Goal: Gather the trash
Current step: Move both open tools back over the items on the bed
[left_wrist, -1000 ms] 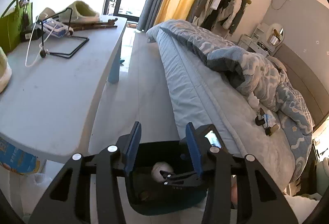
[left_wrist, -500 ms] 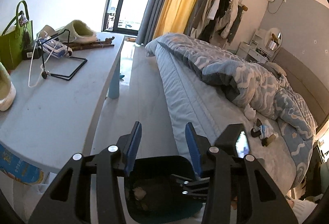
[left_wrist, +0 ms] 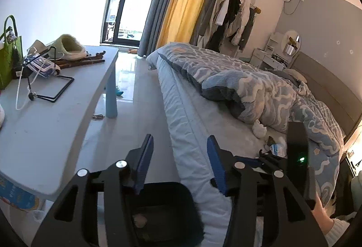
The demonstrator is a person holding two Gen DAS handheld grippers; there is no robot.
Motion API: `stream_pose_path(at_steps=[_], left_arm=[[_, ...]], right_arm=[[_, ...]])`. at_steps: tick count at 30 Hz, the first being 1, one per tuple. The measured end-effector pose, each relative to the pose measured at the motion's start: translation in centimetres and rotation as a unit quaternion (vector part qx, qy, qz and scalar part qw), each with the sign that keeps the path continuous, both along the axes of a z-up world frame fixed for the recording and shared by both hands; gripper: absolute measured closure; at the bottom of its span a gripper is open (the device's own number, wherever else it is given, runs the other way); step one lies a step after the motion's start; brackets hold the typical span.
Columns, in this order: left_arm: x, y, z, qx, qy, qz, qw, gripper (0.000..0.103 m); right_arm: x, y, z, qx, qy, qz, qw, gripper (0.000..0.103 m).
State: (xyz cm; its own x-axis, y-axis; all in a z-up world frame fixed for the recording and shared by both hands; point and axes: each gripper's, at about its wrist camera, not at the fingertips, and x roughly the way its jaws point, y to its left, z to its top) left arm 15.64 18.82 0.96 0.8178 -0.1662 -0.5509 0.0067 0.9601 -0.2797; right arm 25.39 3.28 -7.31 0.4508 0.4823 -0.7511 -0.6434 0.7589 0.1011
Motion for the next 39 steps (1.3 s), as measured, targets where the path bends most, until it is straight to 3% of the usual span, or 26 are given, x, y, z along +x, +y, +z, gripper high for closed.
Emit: stream_pose_path(at_steps=[3,10,17,27,39], left_arm=[[0.4,-1.0,-0.1,0.002,-0.001,-0.002,1.0000,0.041],[1.7,-4.2,-0.8,0.001,0.004,-0.023,0.9997,0.035],[3.0,-8.1,-1.7,0.000,0.015,-0.051,0.9986,0.034],[4.7,-13.2,-3.3,0.008,0.031,-0.088,0.9956,0.034],[6.8,-18.4,-5.4,0.012,0.057,-0.113,0.9919,0.035]], right_arm=[[0.2,-2.1,0.5,0.006,-0.008,-0.021,1.000,0.026],[0.7,-7.0,1.3,0.011,-0.025,-0.067,0.997,0.026],[0.9,-12.1,2.0,0.006,-0.049,-0.106,0.993,0.026],[1.6,-19.7,1.2,0.012,-0.049,-0.170,0.984,0.026],[1.2,-24.1,-0.8,0.025,-0.034,-0.198,0.979,0.026]])
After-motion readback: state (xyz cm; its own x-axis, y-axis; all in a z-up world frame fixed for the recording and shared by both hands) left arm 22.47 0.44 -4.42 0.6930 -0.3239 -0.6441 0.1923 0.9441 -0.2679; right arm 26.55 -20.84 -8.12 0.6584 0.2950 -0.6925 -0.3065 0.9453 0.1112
